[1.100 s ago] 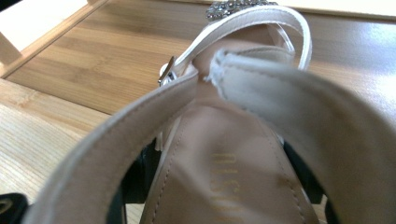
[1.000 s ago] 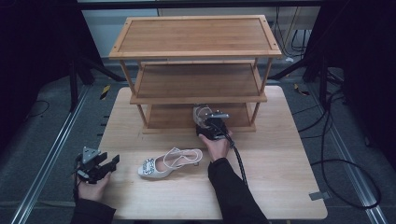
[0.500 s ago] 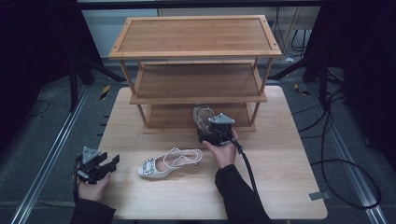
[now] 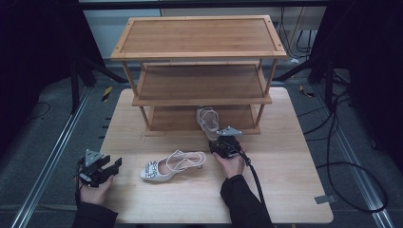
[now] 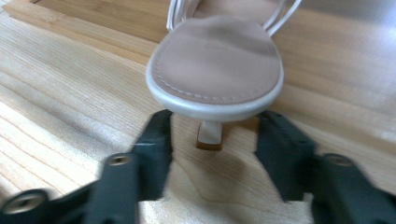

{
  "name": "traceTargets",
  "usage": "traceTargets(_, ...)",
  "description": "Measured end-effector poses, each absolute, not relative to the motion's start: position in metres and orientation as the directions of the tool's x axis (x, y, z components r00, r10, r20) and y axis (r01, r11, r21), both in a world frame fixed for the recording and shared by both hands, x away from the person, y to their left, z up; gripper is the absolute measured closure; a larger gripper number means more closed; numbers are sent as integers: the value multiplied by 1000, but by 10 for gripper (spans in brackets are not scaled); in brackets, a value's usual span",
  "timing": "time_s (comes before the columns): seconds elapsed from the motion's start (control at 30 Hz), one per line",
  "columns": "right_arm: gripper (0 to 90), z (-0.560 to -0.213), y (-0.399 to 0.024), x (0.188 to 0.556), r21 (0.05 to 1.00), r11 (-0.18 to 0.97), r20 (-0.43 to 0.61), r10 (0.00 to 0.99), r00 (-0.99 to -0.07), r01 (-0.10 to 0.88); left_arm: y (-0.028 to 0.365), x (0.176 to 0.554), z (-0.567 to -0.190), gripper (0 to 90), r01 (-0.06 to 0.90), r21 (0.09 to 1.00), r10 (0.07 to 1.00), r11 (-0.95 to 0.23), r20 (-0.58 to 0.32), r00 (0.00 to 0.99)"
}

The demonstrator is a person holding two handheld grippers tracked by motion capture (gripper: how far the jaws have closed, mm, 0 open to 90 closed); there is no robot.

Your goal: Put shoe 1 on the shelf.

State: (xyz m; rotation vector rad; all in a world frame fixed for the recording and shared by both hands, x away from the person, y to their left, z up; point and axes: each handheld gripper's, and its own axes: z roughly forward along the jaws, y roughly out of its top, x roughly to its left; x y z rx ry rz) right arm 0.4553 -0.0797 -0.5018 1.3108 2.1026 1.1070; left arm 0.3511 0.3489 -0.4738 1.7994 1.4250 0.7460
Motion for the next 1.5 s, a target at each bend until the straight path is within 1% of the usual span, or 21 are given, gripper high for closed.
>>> traceTargets(0.13, 654, -506, -79, 459, 792, 249, 41, 889, -457, 557, 349, 351, -474, 481, 563, 815, 974, -137, 9, 225)
traceTargets(0.17, 654, -506, -79, 459, 792, 249, 41, 889, -457, 557, 349, 351, -474, 481, 563, 815, 974, -137, 9, 225)
traceTargets(0.2, 709, -506, -79, 461, 797, 245, 46, 887, -460, 553, 349, 351, -474, 482, 563, 815, 974, -137, 9, 225)
traceTargets(0.23, 709, -506, -79, 461, 797, 245, 46, 887, -460, 553, 349, 351, -474, 483, 563, 815, 974, -137, 9, 225)
traceTargets(0.27, 777, -505, -78, 462, 800, 238, 64, 879, -473, 550, 349, 351, -474, 483, 564, 815, 975, -137, 9, 224)
traceTargets(0.37, 787, -503, -72, 462, 802, 261, 40, 873, -485, 536, 350, 351, -474, 486, 564, 815, 975, -134, 6, 223)
traceTargets(0.47, 782, -499, -65, 463, 814, 248, 58, 865, -499, 525, 350, 351, -474, 488, 563, 815, 974, -135, 6, 225)
traceTargets(0.53, 776, -495, -62, 466, 821, 252, 45, 865, -500, 511, 350, 351, -474, 489, 561, 817, 974, -137, 9, 226)
traceTargets(0.67, 773, -491, -55, 474, 823, 243, 57, 864, -501, 513, 349, 351, -474, 491, 562, 815, 973, -140, 10, 229)
traceTargets(1.07, 762, -494, -40, 497, 833, 241, 61, 854, -516, 497, 348, 351, -474, 493, 563, 814, 972, -143, 10, 233)
traceTargets(1.27, 761, -495, -37, 504, 838, 235, 54, 862, -504, 492, 349, 351, -474, 495, 563, 814, 973, -143, 10, 232)
traceTargets(1.5, 760, -500, -37, 511, 827, 242, 47, 870, -490, 508, 349, 351, -474, 496, 563, 814, 972, -144, 11, 233)
